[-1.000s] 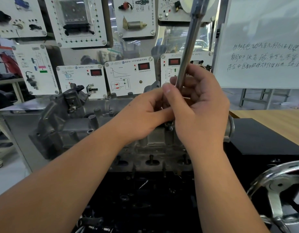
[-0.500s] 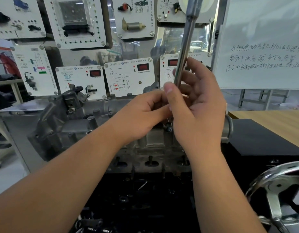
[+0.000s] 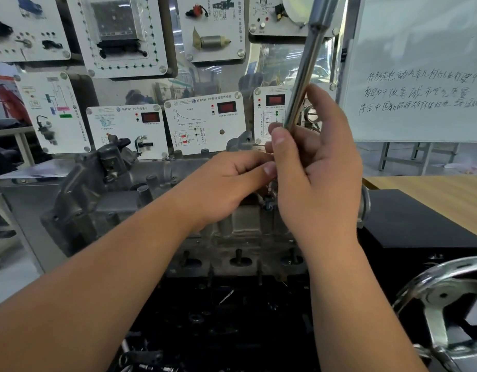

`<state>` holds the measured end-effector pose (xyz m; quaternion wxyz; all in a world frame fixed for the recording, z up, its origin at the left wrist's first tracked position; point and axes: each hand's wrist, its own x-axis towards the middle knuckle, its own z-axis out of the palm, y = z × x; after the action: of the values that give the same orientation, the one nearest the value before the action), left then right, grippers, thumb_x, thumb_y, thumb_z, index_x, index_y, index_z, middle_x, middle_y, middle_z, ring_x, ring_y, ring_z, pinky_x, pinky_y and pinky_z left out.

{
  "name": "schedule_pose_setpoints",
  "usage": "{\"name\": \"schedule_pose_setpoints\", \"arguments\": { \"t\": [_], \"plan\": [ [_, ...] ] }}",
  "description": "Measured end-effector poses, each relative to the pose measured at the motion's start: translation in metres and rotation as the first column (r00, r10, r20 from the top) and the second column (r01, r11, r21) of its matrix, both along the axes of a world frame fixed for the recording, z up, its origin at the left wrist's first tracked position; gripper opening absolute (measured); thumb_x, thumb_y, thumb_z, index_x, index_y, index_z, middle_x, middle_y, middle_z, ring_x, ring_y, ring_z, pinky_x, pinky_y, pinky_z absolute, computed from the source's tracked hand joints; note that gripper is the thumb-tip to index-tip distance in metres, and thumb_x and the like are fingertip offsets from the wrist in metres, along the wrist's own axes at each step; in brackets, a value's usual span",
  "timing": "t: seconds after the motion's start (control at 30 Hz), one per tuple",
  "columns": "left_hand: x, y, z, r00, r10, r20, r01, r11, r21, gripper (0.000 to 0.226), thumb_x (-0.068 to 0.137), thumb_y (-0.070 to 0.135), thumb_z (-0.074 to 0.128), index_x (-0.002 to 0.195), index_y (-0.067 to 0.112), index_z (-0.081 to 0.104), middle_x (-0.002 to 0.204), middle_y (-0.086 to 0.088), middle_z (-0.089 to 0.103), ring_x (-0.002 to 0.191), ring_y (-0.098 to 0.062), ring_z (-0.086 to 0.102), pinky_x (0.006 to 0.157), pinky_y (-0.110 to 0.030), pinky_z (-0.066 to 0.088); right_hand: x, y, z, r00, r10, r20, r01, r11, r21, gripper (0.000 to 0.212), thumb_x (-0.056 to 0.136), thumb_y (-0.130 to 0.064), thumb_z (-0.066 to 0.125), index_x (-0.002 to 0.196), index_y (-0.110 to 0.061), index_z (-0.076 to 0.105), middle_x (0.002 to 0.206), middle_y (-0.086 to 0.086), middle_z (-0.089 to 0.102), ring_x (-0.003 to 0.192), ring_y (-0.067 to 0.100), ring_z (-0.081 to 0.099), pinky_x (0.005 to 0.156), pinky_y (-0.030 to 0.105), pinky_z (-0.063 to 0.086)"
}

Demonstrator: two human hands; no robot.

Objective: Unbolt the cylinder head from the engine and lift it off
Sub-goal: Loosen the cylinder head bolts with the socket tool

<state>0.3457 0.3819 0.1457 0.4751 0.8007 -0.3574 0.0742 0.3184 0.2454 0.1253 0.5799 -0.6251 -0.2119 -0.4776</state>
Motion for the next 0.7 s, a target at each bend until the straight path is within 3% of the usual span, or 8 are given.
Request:
{"name": "schedule_pose_setpoints", "arguments": {
  "t": [0.1, 0.23, 0.37, 0.43, 0.57, 0.7],
  "plan": [
    [-0.0008, -0.0014, -0.0004, 1.000, 0.007, -0.002, -0.007, 1.000, -0.010, 0.030, 0.099, 0.039, 0.054, 0.116, 0.020, 0.072, 0.111, -0.002, 0.076, 0.110, -0.022, 0.069, 0.104, -0.050, 0.050, -0.0010, 0.0025, 0.0016, 1.000, -0.013, -0.015, 0.013, 0.999, 0.029, 0.056, 0.093, -0.031, 0.067, 0.145, -0.028, 0.048, 0.104, -0.018, 0.071, 0.088, 0.006, 0.072, 0.078, 0.034, 0.061],
    [0.0000, -0.0035, -0.0024, 0.999, 0.036, 0.024, -0.034, 0.997, -0.063, 0.022, 0.093, 0.035, 0.063, 0.101, 0.015, 0.069, 0.106, -0.017, 0.072, 0.102, -0.037, 0.067, 0.097, -0.057, 0.051, 0.0010, 0.0064, -0.0015, 1.000, -0.020, -0.009, 0.021, 0.996, 0.092, 0.048, 0.093, -0.019, 0.065, 0.140, -0.026, 0.055, 0.107, -0.018, 0.071, 0.089, 0.009, 0.073, 0.079, 0.044, 0.061],
    [-0.0003, -0.0014, -0.0024, 1.000, 0.000, -0.020, -0.001, 0.996, -0.085, 0.014, 0.098, 0.030, 0.059, 0.100, 0.024, 0.071, 0.102, -0.002, 0.077, 0.098, -0.011, 0.069, 0.097, -0.036, 0.055, 0.0012, 0.0081, -0.0036, 1.000, 0.025, -0.004, -0.024, 0.995, 0.097, 0.045, 0.095, -0.012, 0.059, 0.137, -0.025, 0.049, 0.105, -0.009, 0.074, 0.095, 0.006, 0.072, 0.082, 0.039, 0.061],
    [-0.0020, -0.0011, -0.0010, 1.000, -0.010, -0.026, 0.009, 0.998, -0.056, 0.019, 0.097, 0.036, 0.055, 0.101, 0.030, 0.072, 0.102, 0.006, 0.077, 0.102, -0.007, 0.069, 0.098, -0.030, 0.054, 0.0016, 0.0065, -0.0034, 0.999, 0.046, -0.007, -0.046, 0.996, 0.076, 0.045, 0.096, -0.012, 0.055, 0.140, -0.020, 0.046, 0.104, -0.010, 0.073, 0.095, 0.006, 0.072, 0.082, 0.033, 0.061],
    [-0.0024, -0.0012, -0.0001, 1.000, 0.008, -0.008, -0.008, 1.000, -0.012, 0.028, 0.101, 0.039, 0.053, 0.106, 0.021, 0.074, 0.106, -0.003, 0.077, 0.108, -0.023, 0.069, 0.101, -0.045, 0.051, 0.0009, 0.0039, -0.0010, 0.999, 0.052, -0.004, -0.051, 0.998, 0.032, 0.046, 0.097, -0.015, 0.055, 0.142, -0.018, 0.045, 0.101, -0.011, 0.072, 0.094, 0.009, 0.071, 0.078, 0.033, 0.060],
    [-0.0014, -0.0018, 0.0006, 0.999, 0.035, 0.025, -0.035, 0.999, -0.011, 0.022, 0.096, 0.041, 0.058, 0.099, 0.027, 0.074, 0.102, -0.010, 0.075, 0.103, -0.032, 0.068, 0.098, -0.057, 0.051, -0.0006, 0.0048, 0.0016, 0.999, 0.033, 0.003, -0.033, 0.999, 0.027, 0.052, 0.093, -0.025, 0.068, 0.142, -0.021, 0.048, 0.102, -0.010, 0.072, 0.092, 0.008, 0.072, 0.078, 0.031, 0.060]
  ]
}}
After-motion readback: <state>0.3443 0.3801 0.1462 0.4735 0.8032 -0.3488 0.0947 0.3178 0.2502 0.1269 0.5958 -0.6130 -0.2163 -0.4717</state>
